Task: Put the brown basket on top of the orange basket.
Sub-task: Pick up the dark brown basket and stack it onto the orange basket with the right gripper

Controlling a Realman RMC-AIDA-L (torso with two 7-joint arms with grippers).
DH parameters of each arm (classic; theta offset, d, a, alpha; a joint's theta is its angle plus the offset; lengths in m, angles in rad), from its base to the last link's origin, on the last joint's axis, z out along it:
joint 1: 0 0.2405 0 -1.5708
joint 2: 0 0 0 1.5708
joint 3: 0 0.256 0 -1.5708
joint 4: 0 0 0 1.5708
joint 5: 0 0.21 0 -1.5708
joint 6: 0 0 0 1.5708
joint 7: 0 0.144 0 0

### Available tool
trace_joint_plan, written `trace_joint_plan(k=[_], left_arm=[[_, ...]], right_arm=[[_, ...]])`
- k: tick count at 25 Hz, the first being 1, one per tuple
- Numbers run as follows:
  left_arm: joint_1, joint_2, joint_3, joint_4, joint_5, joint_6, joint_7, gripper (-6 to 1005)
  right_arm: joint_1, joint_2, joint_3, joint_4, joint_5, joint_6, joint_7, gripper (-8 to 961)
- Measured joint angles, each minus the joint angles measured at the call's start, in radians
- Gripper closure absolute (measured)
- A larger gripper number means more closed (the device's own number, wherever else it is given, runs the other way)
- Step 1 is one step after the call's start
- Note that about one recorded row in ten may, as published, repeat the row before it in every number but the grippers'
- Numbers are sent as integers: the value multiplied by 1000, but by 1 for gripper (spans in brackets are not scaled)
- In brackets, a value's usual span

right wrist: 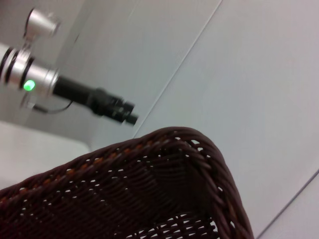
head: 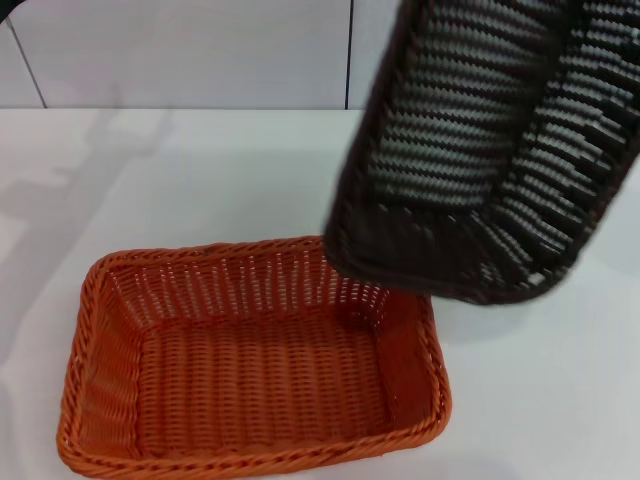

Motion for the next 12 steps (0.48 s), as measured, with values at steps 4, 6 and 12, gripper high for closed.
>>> trace_joint_plan(k=[4,6,12], left_arm=[[6,3,-1,0,0,0,-1,202],[9,5,-4,0,1,0,-2,202],[21,5,-8,-4,1,-3,-1,202]], right_arm=[[-2,43,-9,-7,16,-30,-1,807],[1,70,-22,-8,18,-48,-4,807],[-31,130,-136,1,53,-146,-4,807]])
